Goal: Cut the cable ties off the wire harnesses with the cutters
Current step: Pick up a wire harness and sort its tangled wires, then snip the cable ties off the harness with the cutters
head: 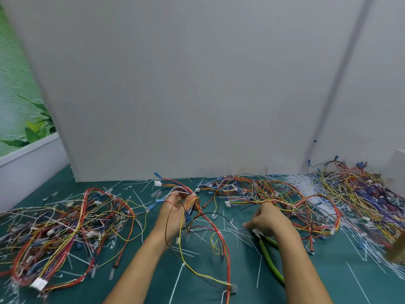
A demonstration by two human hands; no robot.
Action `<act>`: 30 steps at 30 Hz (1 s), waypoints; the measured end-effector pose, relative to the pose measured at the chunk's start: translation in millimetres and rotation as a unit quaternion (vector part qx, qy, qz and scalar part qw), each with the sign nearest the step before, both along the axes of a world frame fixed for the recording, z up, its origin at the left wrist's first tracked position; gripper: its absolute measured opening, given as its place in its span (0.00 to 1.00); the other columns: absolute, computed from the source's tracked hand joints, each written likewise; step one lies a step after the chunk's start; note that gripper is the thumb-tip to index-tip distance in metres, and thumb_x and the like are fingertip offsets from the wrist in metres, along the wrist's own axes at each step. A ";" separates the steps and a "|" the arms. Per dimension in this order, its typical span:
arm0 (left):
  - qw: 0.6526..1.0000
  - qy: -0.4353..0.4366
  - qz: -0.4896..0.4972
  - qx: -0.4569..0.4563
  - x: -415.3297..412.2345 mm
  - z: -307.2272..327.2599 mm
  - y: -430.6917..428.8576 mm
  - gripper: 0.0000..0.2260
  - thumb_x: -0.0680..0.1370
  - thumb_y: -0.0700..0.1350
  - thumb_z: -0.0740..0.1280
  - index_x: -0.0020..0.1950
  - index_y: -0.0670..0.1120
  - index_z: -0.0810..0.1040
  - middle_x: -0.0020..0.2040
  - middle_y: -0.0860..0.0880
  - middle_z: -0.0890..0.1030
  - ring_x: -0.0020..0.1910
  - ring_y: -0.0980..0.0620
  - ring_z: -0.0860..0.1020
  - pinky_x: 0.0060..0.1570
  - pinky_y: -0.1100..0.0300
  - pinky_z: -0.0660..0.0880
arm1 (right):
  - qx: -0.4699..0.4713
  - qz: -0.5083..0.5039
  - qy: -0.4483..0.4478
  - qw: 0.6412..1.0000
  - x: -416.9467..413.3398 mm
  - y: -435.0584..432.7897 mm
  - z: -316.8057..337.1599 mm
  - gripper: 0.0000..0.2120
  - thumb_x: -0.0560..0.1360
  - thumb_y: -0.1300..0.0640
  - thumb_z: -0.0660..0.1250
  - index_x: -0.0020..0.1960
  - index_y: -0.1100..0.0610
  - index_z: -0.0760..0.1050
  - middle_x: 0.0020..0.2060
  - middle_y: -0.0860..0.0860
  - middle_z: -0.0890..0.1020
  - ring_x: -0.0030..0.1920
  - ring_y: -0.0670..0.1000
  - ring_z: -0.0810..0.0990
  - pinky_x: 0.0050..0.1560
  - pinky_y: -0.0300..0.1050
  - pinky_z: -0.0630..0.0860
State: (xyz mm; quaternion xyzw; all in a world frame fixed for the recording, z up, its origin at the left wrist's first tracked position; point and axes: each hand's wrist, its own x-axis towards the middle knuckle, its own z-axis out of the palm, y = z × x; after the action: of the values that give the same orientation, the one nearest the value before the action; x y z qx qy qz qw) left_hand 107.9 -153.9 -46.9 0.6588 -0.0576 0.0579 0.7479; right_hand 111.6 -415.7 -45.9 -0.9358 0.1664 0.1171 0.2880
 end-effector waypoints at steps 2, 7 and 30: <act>1.000 0.001 0.000 0.013 1.0 -1.7 -0.4 0.05 0.79 0.41 0.69 0.53 0.41 0.78 0.48 0.39 0.82 0.48 0.43 0.80 0.60 0.46 0.76 | -0.029 0.000 0.029 0.999 -1.1 -3.6 0.1 0.27 0.66 0.45 0.83 0.53 0.58 0.74 0.44 0.54 0.76 0.42 0.54 0.74 0.38 0.45 0.69; 1.000 0.005 -0.007 0.012 2.5 -6.3 -2.4 0.02 0.80 0.39 0.68 0.51 0.41 0.78 0.43 0.44 0.83 0.42 0.48 0.82 0.48 0.60 0.81 | -0.053 -0.012 0.061 0.997 1.0 -0.2 1.2 0.27 0.68 0.49 0.83 0.57 0.59 0.73 0.43 0.51 0.80 0.41 0.51 0.79 0.37 0.45 0.72; 0.999 0.025 -0.024 -0.018 -1.9 3.0 -1.8 0.04 0.80 0.37 0.67 0.52 0.38 0.79 0.38 0.47 0.84 0.33 0.53 0.83 0.35 0.66 0.78 | 0.031 0.159 -0.185 0.969 -22.0 -0.7 46.5 0.11 0.82 0.52 0.68 0.47 0.58 0.85 0.33 0.46 0.83 0.34 0.45 0.80 0.42 0.45 0.76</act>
State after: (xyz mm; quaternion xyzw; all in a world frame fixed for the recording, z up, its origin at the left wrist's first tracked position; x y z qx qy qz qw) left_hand 106.0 -155.7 -44.0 0.6446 -0.0539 0.0245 0.7622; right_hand 89.6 -416.4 0.6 -0.9463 -0.0442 -0.0092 0.3201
